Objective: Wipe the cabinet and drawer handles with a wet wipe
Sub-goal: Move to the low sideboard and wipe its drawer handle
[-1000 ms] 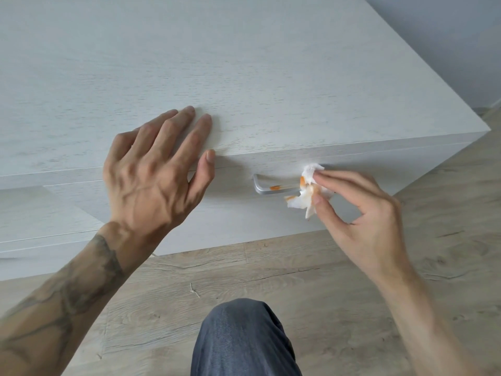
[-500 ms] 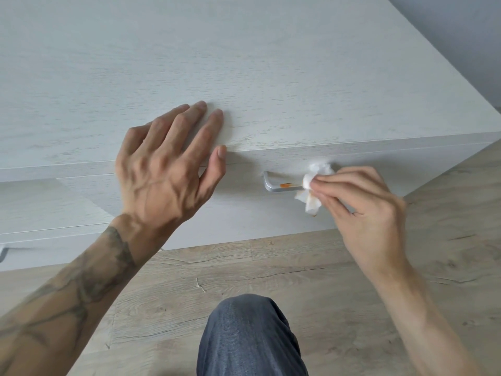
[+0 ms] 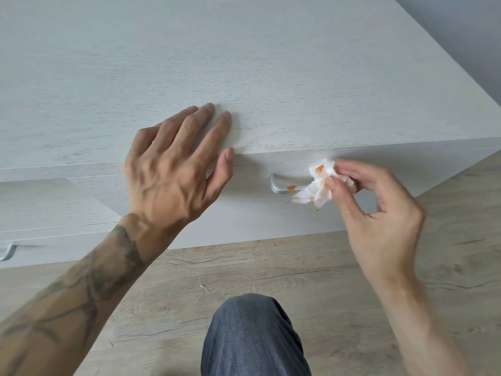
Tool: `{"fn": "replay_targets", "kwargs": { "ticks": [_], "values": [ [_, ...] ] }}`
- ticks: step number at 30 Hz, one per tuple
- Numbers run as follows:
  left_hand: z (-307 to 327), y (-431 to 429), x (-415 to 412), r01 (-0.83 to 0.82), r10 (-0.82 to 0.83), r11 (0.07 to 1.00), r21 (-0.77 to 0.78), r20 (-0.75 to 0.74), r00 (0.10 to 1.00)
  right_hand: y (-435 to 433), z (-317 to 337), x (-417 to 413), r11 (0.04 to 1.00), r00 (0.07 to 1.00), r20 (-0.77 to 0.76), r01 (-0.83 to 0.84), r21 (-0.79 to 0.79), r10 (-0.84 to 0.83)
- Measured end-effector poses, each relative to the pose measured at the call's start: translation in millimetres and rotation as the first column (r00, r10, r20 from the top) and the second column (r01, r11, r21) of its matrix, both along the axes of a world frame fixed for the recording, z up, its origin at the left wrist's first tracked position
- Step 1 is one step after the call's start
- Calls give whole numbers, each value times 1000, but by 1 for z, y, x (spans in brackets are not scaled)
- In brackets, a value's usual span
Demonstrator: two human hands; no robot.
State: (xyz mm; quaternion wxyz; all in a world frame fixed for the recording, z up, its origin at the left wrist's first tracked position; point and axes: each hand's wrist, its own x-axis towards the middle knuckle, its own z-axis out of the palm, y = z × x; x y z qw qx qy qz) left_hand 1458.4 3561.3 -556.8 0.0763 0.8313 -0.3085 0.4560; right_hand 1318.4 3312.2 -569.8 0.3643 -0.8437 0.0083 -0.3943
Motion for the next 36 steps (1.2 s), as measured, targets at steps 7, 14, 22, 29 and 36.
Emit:
{"fn": "replay_targets", "kwargs": {
  "ticks": [7,14,22,29,36],
  "values": [
    [0,-1,1,-3,3,1000,1,16,1000,14,-14,9,981,999,-22,-50,-186,46],
    [-1,-1,2,-5,5,1000,1,24,1000,16,-19,17,962,996,9,-88,-259,93],
    [-1,0,3,-7,7,1000,3,29,1000,15,-20,17,957,994,19,-97,-274,106],
    [1,-1,1,-4,3,1000,9,27,1000,45,-19,24,968,998,37,-34,-249,45],
    [1,-2,1,-7,7,1000,6,27,1000,35,-28,11,936,999,29,-24,-352,36]
  ]
}}
